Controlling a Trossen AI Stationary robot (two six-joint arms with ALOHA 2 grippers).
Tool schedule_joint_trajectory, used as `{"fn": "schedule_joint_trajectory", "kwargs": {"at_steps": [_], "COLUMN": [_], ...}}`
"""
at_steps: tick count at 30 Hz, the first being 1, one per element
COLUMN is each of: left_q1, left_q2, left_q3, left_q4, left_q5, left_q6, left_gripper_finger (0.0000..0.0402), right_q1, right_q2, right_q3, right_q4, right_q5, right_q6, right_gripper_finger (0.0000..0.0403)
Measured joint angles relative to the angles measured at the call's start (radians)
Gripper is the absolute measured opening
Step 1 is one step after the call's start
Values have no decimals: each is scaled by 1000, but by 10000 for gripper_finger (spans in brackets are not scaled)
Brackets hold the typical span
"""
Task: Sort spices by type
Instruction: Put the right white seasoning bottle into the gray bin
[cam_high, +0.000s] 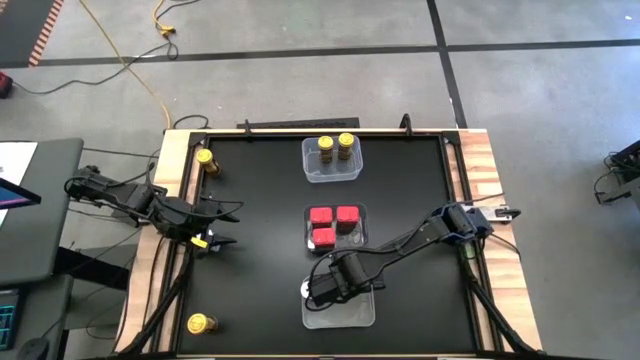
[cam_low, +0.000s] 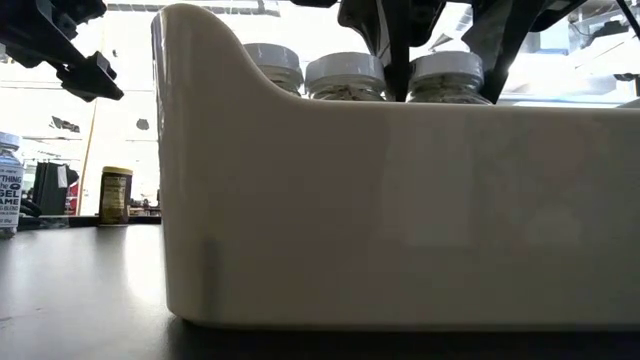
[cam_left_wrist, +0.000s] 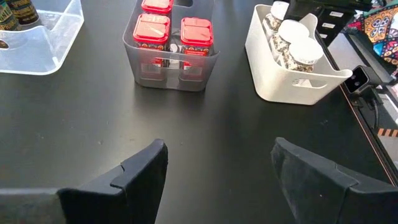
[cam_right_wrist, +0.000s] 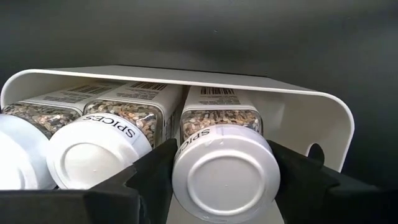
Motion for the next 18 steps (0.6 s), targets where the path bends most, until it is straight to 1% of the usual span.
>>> {"fn": "schedule_joint_trajectory", "kwargs": {"at_steps": [12,18], "left_q1": [0,0], "left_q2": [0,0], "left_q3": [0,0], "left_q4": [0,0], "left_q5": [0,0], "left_q6": [0,0], "left_gripper_finger": [277,277], "right_q1": [0,0], "right_q2": [-7,-54], "right_q3": [0,0], "right_q4": [-3,-5], "right_q5": [4,22], "right_q6": [0,0], "right_gripper_finger": [296,298]}}
